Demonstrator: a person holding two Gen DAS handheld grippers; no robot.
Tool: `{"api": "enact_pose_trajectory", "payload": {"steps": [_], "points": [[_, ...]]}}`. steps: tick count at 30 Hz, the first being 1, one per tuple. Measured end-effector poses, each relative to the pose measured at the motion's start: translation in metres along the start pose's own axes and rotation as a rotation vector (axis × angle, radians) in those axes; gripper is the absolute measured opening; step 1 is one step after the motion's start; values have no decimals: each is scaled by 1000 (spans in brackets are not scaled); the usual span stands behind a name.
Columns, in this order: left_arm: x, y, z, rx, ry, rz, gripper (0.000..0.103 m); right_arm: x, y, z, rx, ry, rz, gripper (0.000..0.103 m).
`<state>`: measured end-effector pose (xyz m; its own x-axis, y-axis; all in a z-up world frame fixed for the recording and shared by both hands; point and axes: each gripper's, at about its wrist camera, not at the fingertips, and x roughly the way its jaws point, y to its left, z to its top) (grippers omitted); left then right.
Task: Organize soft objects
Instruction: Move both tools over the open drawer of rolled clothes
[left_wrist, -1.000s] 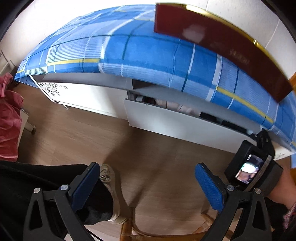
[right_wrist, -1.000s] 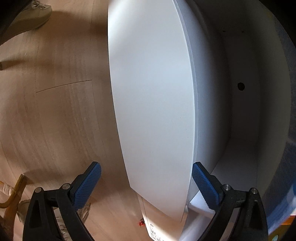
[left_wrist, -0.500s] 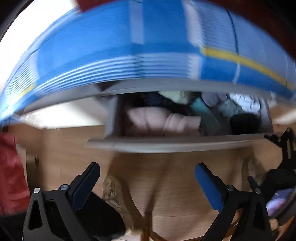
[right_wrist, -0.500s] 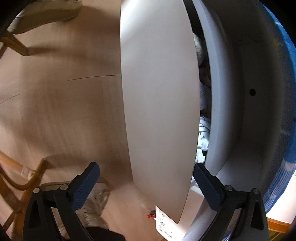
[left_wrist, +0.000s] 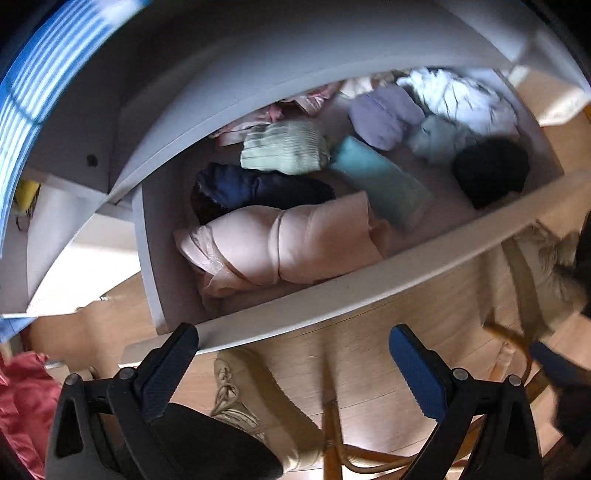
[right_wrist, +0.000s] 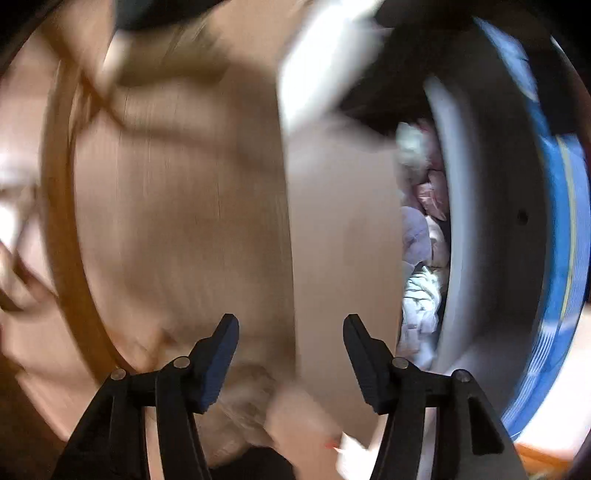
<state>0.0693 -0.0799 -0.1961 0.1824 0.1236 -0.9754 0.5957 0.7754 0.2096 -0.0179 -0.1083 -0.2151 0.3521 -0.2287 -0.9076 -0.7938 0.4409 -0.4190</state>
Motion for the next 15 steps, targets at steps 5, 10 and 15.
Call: {"api": "enact_pose_trajectory", "payload": {"steps": [5, 10, 15], "points": [[8, 5, 6, -9, -16, -11, 103, 36, -47, -6, 13, 112, -190, 67], [30, 7, 5, 75, 34, 13, 103, 82, -45, -12, -34, 195, -104, 73], [43, -25, -14, 302, 66, 145, 103, 77, -29, -10, -81, 212, -116, 79]]}}
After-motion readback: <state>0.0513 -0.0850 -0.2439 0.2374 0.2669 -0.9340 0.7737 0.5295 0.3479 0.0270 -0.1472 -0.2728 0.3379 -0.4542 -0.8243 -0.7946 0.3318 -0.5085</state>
